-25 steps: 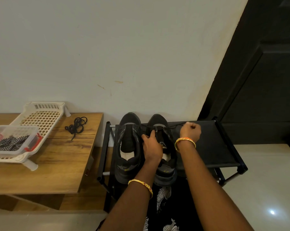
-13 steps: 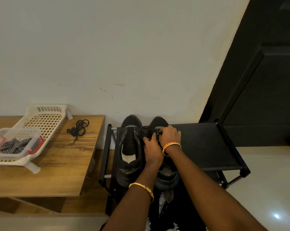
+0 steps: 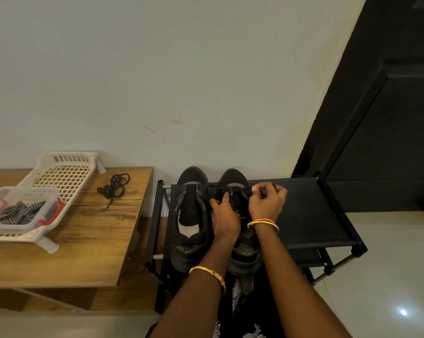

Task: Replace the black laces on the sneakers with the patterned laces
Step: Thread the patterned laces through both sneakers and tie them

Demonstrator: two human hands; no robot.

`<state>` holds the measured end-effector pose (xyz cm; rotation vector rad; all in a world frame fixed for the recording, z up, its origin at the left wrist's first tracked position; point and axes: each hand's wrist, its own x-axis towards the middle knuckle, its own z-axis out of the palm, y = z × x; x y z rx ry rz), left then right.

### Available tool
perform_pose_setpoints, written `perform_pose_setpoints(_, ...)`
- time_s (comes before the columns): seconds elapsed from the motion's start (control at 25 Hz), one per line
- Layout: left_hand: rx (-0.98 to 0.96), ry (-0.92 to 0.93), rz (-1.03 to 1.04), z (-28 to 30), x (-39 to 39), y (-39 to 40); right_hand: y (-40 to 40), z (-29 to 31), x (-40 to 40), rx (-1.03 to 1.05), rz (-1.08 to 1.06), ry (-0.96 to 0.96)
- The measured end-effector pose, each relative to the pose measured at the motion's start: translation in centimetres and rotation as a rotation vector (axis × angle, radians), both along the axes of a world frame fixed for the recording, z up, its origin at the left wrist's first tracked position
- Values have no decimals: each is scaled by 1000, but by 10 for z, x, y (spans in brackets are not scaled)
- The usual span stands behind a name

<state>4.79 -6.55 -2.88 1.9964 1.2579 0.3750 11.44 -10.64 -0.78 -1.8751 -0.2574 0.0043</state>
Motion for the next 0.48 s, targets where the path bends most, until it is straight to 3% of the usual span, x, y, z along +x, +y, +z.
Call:
perform_pose_setpoints(0.12, 0, -9, 8, 1, 0, 0, -8, 19, 8, 501, -70, 331)
perform_pose_setpoints(0.2, -6, -8, 13, 2, 0, -1, -8, 26, 11, 658, -9, 467)
perform_pose_setpoints(0.28, -5, -6, 11, 3, 0, -1, -1, 28, 12, 436, 105, 394)
perform_pose_setpoints(0.44, 8, -55, 17, 5, -2, -1, 21, 14, 12, -666, 471, -274)
perform_pose_setpoints(0.48, 9, -62, 23, 5, -2, -2, 24, 12, 11, -843, 517, -378)
